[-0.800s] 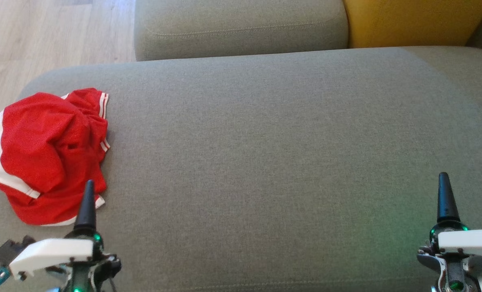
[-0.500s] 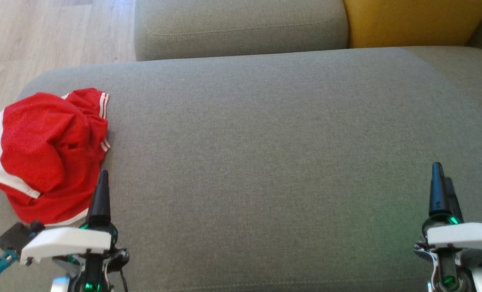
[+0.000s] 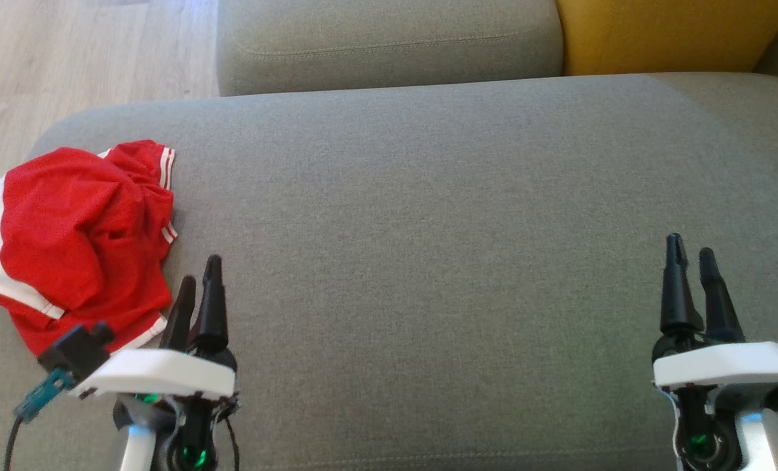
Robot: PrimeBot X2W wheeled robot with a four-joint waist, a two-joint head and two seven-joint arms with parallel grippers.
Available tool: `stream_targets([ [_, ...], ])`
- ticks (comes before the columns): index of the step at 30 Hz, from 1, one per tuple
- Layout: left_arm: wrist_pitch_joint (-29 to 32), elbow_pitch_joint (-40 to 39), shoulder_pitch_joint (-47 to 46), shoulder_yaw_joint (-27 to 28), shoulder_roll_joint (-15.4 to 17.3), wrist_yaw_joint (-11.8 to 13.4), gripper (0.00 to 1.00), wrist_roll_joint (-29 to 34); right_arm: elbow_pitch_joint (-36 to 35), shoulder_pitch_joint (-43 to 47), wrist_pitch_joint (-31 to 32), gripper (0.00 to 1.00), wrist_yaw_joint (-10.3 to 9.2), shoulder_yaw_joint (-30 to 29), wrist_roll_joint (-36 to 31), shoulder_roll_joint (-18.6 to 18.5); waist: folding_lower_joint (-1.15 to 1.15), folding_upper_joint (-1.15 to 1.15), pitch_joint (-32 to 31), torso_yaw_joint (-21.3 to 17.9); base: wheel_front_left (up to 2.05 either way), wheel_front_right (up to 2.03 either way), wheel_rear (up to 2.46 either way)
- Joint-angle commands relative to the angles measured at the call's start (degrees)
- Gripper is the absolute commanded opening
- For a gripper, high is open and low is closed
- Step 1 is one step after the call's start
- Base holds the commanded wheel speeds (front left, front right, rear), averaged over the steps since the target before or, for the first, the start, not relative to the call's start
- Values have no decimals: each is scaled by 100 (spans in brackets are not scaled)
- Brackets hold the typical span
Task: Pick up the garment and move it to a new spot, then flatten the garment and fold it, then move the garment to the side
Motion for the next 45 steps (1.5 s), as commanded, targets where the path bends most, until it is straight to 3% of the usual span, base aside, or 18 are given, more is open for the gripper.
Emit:
stream_targets([
  [1,-82,-327,-407,6,71,55,100,231,-283,-324,-87,100,-2,121,-270,-38,0,0,5,-5,0,0,0],
  [8,-200,-461,-511,-381,132,134,100,1115,-452,-336,-206,100,-2,235,-861,-40,0,0,36,-34,0,0,0],
  [30,-585,-140,-812,-1694,621,958,100,2977,-476,-280,-594,100,-2,408,-2777,-50,0,0,-39,-65,0,0,0],
  [40,-736,-185,-924,-2067,765,1393,100,3504,-494,-295,-746,100,-3,428,-3333,-53,0,0,-81,-83,0,0,0],
  [45,-819,-375,-846,-1902,579,1484,100,3343,-490,-295,-831,100,-3,462,-3343,-55,0,0,-112,-90,0,0,0],
])
